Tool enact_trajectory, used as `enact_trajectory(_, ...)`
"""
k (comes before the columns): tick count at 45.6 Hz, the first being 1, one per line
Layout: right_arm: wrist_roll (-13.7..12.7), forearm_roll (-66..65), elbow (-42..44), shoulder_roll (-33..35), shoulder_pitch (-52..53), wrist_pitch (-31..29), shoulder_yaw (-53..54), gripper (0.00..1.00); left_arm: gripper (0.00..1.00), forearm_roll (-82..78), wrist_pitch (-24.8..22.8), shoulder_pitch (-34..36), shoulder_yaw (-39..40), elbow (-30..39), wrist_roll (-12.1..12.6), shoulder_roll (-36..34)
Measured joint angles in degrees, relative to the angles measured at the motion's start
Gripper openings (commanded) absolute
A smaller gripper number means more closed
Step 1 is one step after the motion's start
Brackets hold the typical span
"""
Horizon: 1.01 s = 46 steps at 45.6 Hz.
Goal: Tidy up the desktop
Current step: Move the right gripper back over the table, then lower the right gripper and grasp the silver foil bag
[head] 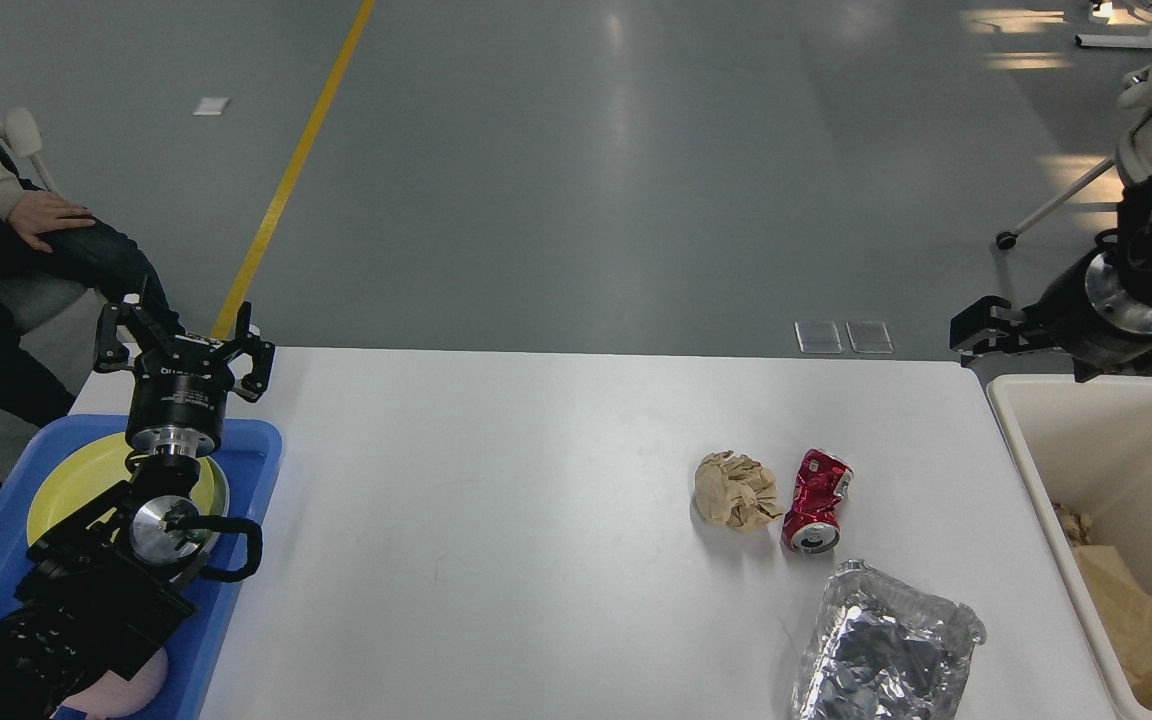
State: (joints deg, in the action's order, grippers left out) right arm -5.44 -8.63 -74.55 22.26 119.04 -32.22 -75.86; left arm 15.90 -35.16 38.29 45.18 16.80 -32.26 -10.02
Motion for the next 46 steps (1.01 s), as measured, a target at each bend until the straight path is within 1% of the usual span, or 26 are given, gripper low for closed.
enact_trajectory(3,0.0,0.1,-0.3,-1.6,2.6,-6.2,0.0,1.0,0.96,0.0,0.0,0.0,0.0,0.0,0.0,0.0)
enact_trajectory(6,0.0,0.2,-0.7,-2.9,4.4,-10.5,0.1,1.0,0.96,0.0,0.0,0.0,0.0,0.0,0.0,0.0)
enact_trajectory(9,0.1,0.2,-1.0,-3.7,5.2,-12.3,0.5,1.0,0.96,0.0,0.0,0.0,0.0,0.0,0.0,0.0)
enact_trajectory(13,0.1,0.2,-1.1,-4.1,4.0,-12.5,1.1,1.0,0.96,0.0,0.0,0.0,0.0,0.0,0.0,0.0)
enact_trajectory(16,0.1,0.2,-1.1,-4.3,1.0,-11.2,1.8,1.0,0.96,0.0,0.0,0.0,0.0,0.0,0.0,0.0)
enact_trajectory(20,0.1,0.3,-0.9,-4.5,-4.4,-7.9,3.3,1.0,0.96,0.0,0.0,0.0,0.0,0.0,0.0,0.0)
enact_trajectory(29,-0.2,0.4,-0.6,-4.6,-17.9,3.7,6.6,1.0,0.96,0.0,0.0,0.0,0.0,0.0,0.0,0.0)
enact_trajectory(31,-0.2,0.4,-0.6,-4.7,-20.2,5.3,7.3,1.0,0.96,0.0,0.0,0.0,0.0,0.0,0.0,0.0)
enact_trajectory(38,-0.2,0.4,0.5,-7.2,-27.7,8.7,10.8,1.0,0.96,0.0,0.0,0.0,0.0,0.0,0.0,0.0)
enact_trajectory(46,-0.3,0.4,2.8,-8.0,-33.0,9.3,15.5,1.0,0.96,0.0,0.0,0.0,0.0,0.0,0.0,0.0)
